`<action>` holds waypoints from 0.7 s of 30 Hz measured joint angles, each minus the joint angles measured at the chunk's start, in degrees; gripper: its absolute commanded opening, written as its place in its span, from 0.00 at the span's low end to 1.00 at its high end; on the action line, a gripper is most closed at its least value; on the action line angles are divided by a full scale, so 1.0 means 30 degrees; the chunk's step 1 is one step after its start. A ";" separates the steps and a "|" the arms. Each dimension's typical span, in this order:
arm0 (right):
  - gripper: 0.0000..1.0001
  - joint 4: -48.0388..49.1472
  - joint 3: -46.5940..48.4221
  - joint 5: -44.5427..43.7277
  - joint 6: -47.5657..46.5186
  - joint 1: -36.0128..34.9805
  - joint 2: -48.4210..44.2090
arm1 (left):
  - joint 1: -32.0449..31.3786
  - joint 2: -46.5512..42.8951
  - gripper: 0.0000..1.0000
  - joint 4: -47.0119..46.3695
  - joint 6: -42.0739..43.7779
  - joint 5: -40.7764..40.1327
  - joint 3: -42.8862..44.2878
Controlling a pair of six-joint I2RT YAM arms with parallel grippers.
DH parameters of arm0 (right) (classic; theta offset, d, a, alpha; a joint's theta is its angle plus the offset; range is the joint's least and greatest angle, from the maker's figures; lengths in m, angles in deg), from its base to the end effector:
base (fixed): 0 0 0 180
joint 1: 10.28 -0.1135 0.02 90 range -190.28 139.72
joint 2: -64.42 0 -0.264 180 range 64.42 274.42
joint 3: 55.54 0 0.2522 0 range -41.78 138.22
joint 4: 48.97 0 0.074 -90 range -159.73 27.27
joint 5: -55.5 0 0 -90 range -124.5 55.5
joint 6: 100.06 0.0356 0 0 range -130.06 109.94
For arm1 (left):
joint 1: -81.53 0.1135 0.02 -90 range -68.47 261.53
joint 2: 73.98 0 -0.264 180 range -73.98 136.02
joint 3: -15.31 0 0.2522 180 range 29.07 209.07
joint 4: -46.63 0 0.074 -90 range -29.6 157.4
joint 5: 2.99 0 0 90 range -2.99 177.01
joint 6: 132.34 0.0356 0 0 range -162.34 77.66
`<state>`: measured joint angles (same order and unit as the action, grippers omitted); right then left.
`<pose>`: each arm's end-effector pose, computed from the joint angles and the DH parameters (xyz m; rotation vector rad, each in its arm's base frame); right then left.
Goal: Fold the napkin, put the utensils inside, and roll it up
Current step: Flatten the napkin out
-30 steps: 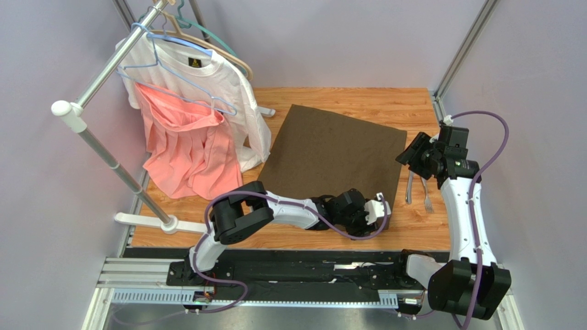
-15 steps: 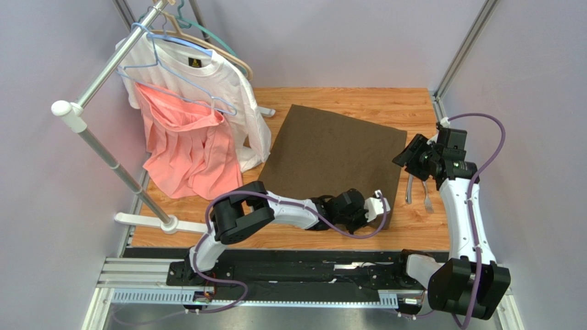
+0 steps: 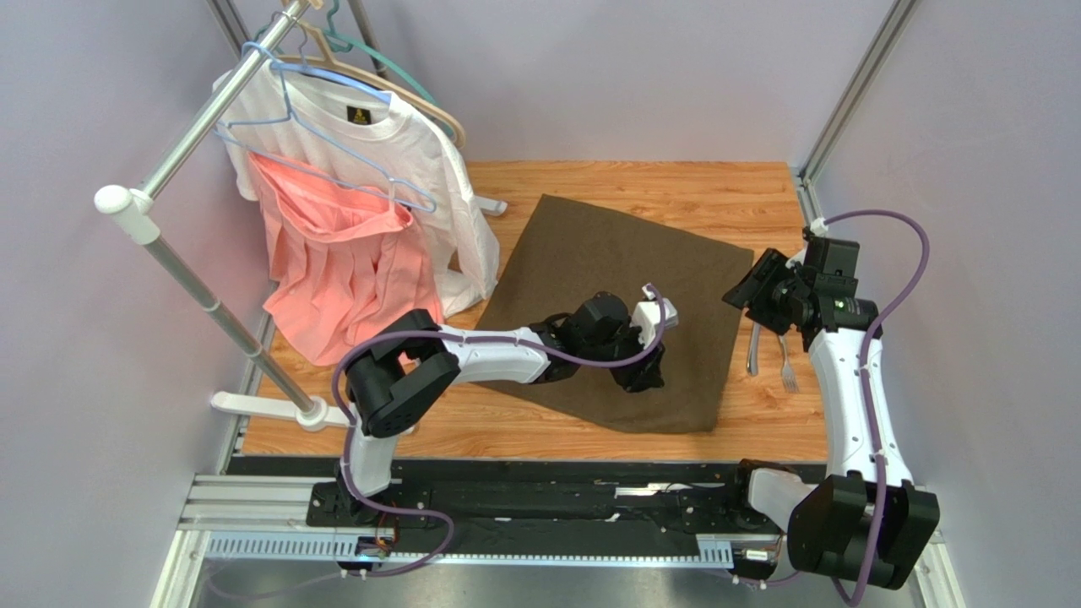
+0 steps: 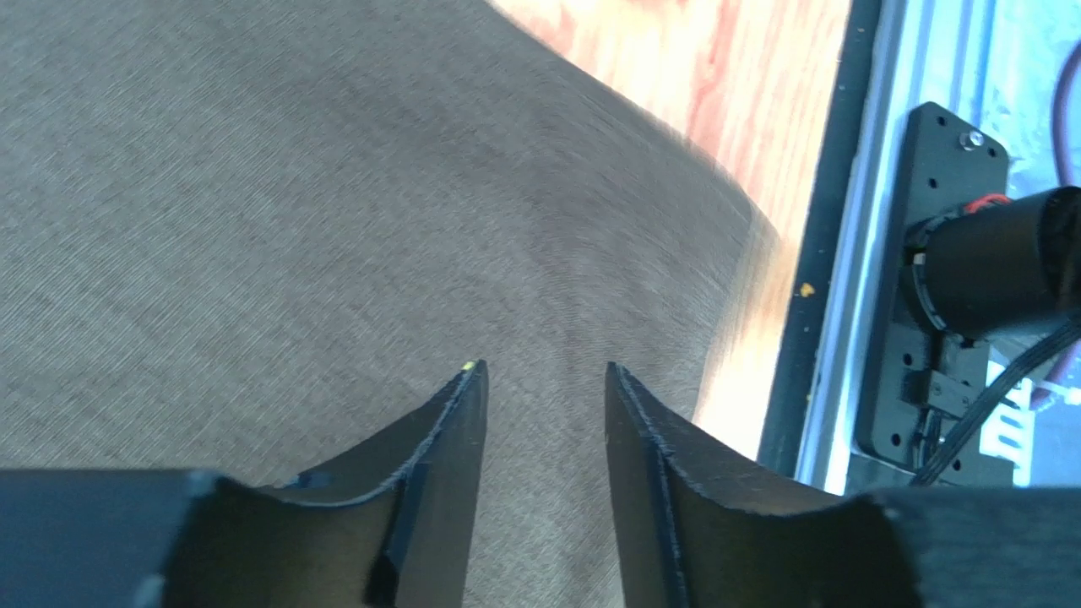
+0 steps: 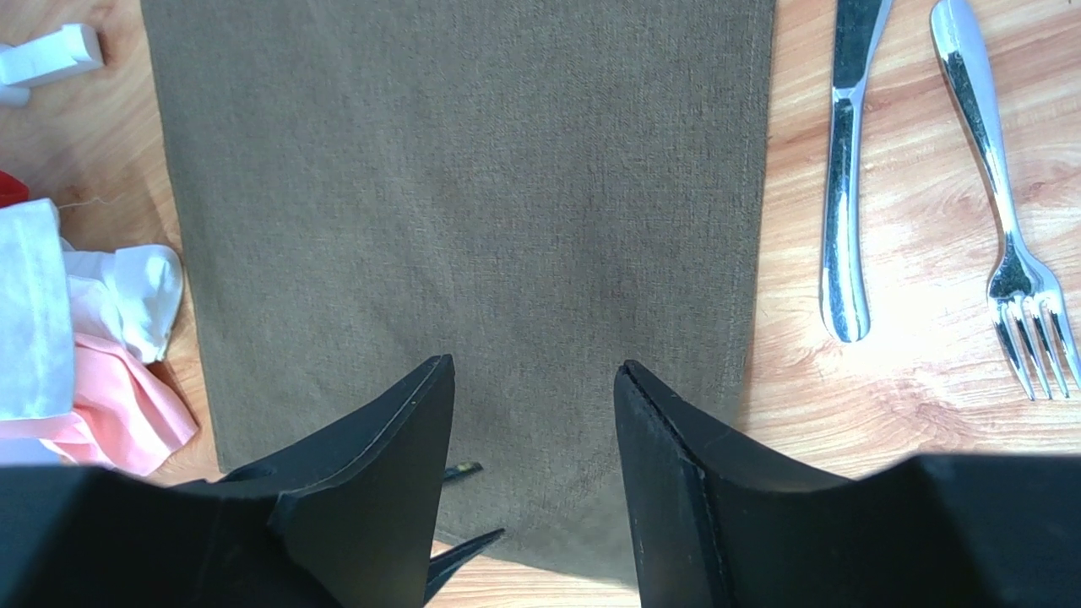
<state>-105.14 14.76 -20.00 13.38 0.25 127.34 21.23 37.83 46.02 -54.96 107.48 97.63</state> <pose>0.2193 -0.0317 0.2994 0.5973 2.3525 0.4089 0.2030 -0.3811 0.1826 1.1221 1.9494 -1.1096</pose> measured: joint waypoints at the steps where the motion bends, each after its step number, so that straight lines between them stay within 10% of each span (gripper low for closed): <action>1: 0.53 0.0000 -0.0073 0.0000 -0.0051 0.0000 0.0000 | 0.0044 0.0000 0.53 0.0007 -0.0044 -0.0022 -0.0036; 21: 0.52 0.2047 -0.1909 0.0160 0.0058 -0.1668 0.4677 | 0.2805 -0.0925 0.55 0.2047 -0.4386 -0.5792 -0.2484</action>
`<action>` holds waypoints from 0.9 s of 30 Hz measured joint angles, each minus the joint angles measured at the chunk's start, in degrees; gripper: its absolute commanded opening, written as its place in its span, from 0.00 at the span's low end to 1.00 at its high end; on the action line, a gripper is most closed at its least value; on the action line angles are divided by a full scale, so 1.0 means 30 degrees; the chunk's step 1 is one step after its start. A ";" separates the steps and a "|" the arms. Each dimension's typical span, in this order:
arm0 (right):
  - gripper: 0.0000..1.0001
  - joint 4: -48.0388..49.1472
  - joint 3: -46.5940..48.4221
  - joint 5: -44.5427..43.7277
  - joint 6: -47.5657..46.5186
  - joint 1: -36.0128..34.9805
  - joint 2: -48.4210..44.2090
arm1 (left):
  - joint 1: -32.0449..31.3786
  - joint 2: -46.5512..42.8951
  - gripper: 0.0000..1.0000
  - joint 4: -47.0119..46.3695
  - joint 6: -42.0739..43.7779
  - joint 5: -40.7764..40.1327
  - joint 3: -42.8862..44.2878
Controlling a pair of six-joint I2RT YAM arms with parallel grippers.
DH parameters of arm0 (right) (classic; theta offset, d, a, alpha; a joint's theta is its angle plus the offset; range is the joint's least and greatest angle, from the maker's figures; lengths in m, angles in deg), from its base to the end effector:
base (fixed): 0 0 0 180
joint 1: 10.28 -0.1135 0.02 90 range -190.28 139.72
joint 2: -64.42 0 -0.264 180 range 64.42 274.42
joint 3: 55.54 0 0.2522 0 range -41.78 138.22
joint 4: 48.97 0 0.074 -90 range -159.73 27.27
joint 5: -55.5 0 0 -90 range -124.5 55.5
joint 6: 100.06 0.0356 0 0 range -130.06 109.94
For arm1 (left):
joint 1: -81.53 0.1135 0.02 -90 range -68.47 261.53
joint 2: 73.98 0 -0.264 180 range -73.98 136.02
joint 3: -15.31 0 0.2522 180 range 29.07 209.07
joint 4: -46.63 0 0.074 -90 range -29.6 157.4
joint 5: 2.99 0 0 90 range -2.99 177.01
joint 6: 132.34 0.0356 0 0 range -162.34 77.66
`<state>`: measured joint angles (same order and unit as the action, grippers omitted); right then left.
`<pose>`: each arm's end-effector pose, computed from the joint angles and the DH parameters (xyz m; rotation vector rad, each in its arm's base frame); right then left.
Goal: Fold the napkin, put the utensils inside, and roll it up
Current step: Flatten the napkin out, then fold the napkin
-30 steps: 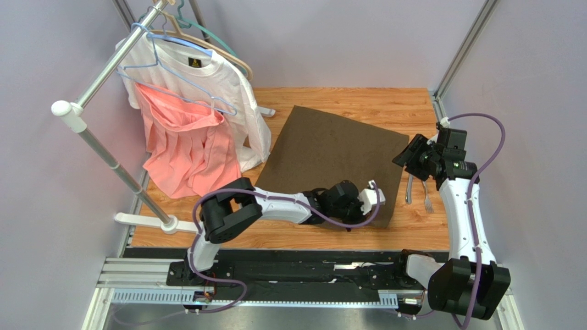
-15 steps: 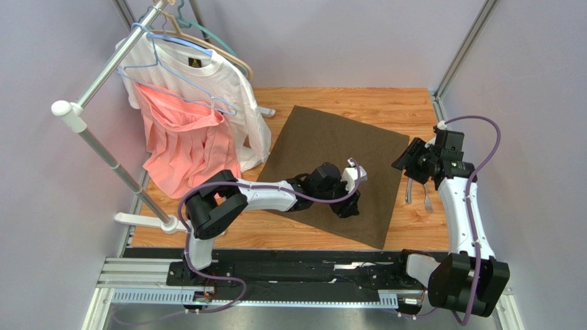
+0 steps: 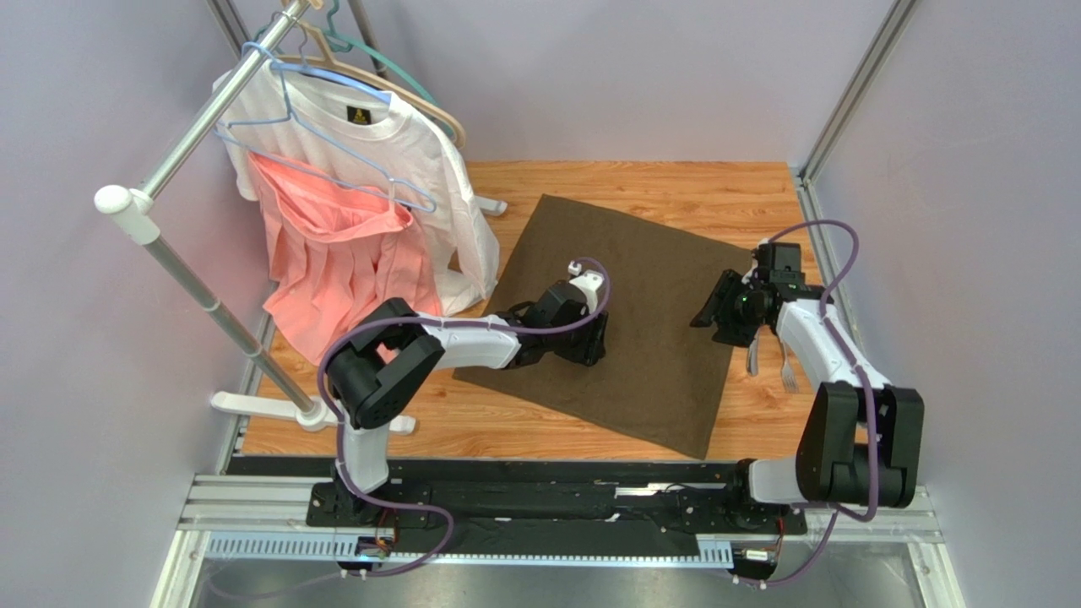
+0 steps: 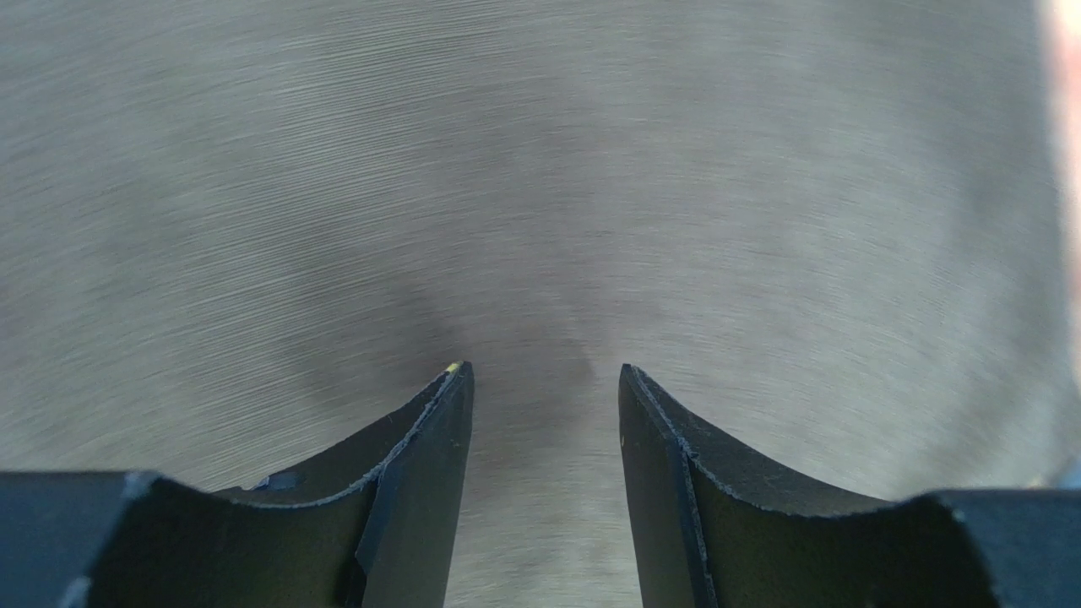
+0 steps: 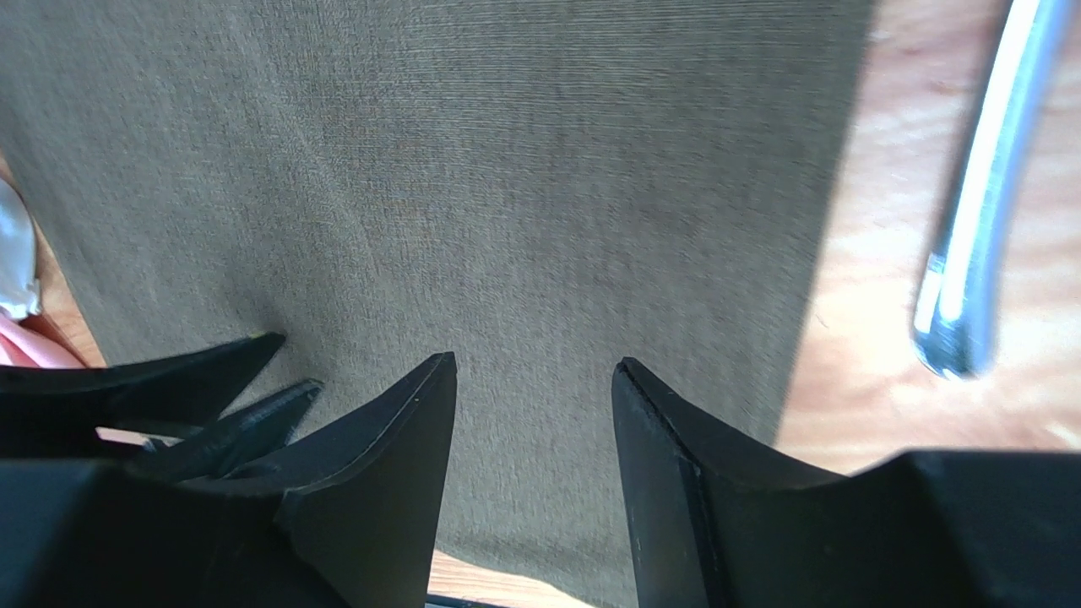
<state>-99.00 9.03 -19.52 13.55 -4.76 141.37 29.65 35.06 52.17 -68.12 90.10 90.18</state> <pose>0.2566 -0.0156 0.2205 0.5885 2.6079 0.4501 0.2448 -0.3151 0.1514 0.5676 2.3152 -0.7516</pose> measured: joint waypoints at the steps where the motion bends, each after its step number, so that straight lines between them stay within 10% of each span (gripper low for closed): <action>1: 0.52 0.0299 0.0000 0.0036 0.0095 -0.0189 0.0393 | 0.0182 0.0000 0.55 0.0182 -0.0219 -0.0284 -0.0058; 27: 0.50 0.3927 0.3840 0.0794 0.1348 -0.0780 0.8837 | 0.2579 0.1384 0.57 0.0240 -0.1231 0.0816 0.1698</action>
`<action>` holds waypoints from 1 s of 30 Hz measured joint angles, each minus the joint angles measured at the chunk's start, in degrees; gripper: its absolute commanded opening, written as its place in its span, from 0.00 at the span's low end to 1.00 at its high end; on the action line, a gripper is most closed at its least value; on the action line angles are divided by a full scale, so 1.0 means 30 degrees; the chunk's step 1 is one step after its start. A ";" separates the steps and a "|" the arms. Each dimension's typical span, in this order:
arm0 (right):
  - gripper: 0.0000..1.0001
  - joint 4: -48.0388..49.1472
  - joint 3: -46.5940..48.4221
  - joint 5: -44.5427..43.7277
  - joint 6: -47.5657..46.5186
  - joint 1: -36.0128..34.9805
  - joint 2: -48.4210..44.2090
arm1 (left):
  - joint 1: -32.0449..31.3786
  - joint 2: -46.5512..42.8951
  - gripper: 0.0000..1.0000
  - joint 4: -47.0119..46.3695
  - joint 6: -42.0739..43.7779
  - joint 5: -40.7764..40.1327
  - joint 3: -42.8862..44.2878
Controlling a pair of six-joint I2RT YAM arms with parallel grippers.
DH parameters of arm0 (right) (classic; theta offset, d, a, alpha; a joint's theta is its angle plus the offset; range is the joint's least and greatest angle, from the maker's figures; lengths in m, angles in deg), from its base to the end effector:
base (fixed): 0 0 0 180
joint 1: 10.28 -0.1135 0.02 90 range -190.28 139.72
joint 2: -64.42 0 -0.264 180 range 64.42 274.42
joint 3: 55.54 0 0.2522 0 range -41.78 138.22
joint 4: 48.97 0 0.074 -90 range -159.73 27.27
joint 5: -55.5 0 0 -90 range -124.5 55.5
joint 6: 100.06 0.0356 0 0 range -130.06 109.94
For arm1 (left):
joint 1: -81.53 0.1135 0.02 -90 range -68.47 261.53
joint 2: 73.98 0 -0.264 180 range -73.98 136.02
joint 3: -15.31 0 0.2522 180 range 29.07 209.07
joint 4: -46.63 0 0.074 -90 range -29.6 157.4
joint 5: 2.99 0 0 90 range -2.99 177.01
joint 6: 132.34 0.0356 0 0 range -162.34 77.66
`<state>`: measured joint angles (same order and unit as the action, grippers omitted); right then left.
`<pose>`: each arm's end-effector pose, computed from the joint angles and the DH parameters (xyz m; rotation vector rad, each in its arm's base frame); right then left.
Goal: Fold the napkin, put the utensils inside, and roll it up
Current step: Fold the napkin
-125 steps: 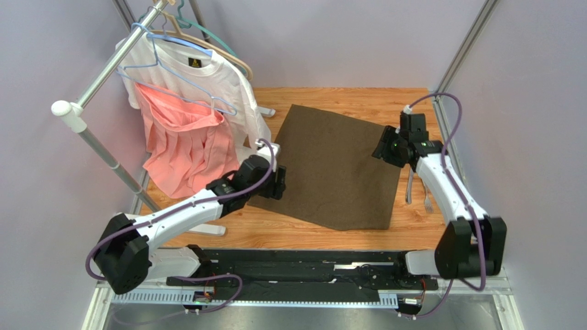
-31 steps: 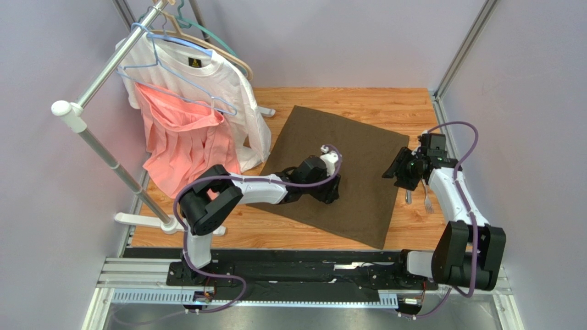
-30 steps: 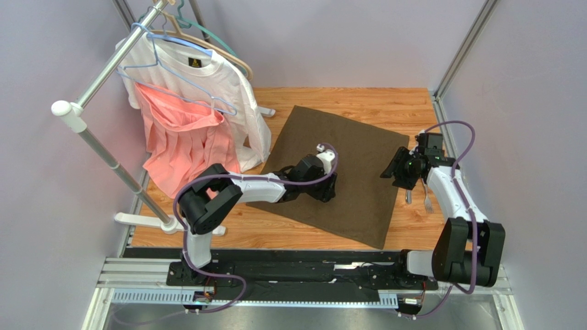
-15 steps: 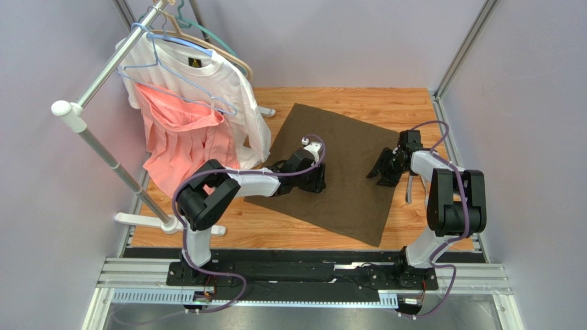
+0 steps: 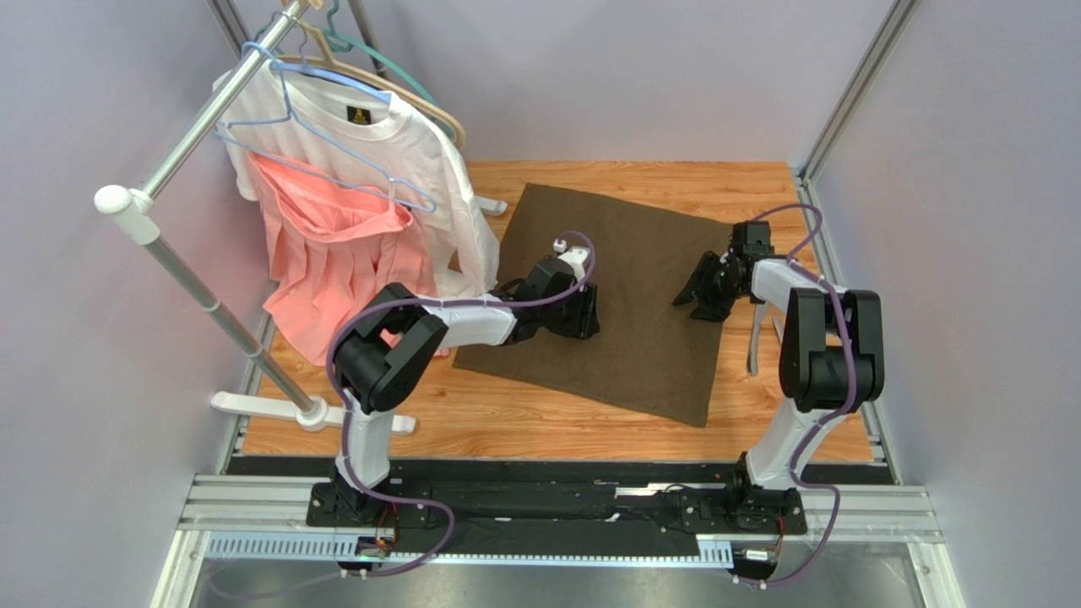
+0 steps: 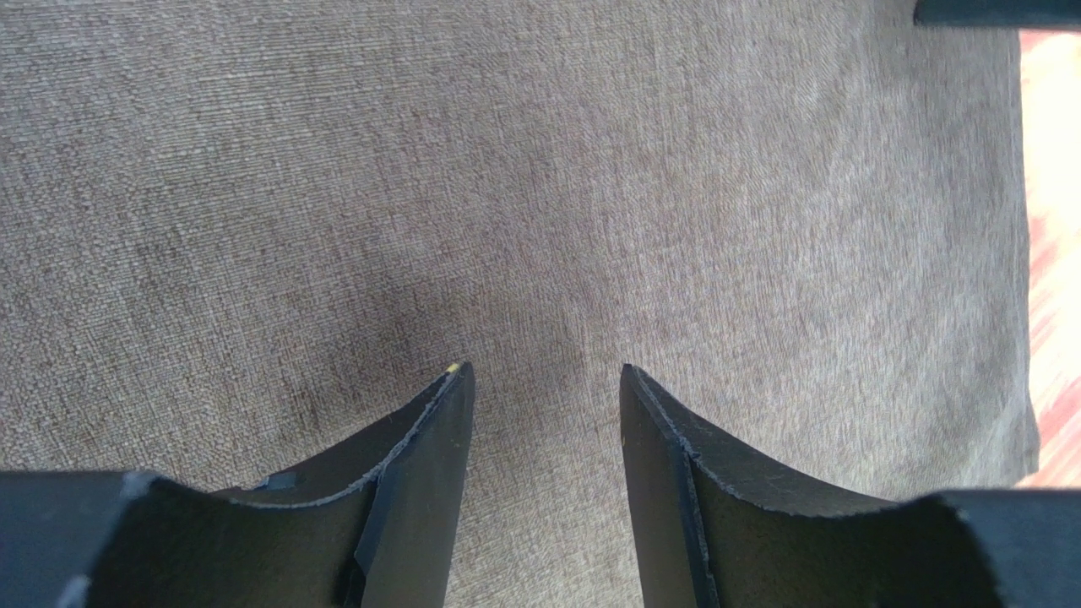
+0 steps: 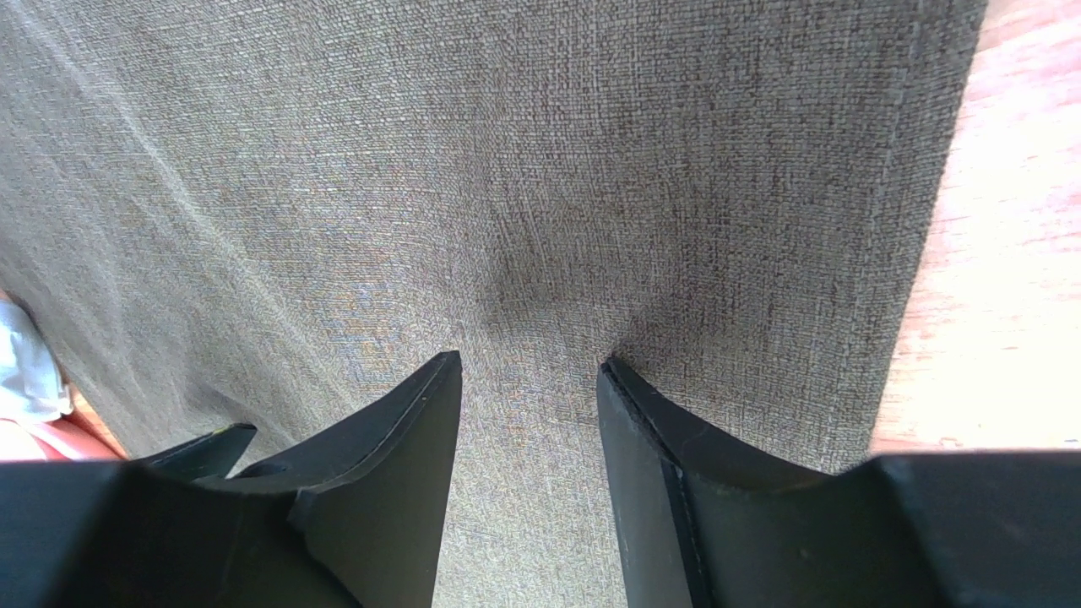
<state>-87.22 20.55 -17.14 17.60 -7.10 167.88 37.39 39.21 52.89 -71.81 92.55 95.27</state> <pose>0.3500 -0.0088 0.1560 0.6417 2.6667 0.5345 0.2986 -0.2945 0.1484 0.3578 2.3537 -0.7649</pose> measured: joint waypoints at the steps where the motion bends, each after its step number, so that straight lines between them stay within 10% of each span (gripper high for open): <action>1: 0.50 -0.0044 0.0000 -0.0022 -0.0036 0.0000 -0.0058 | 0.0000 0.0000 0.57 0.0000 0.0197 0.0182 0.0000; 16: 0.53 -0.3781 -0.0736 -0.0918 -0.1173 0.5595 -1.2225 | -0.6601 -0.1683 0.46 -0.1479 0.5464 0.2652 0.0685; 30: 0.53 -0.5894 -0.1275 -0.0080 -0.1348 0.6717 -1.3952 | -0.8874 0.3118 0.45 -0.0729 0.6149 0.4299 0.5632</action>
<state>-104.90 16.72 -17.38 13.55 13.06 126.03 10.77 48.57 50.70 -53.36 105.45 112.16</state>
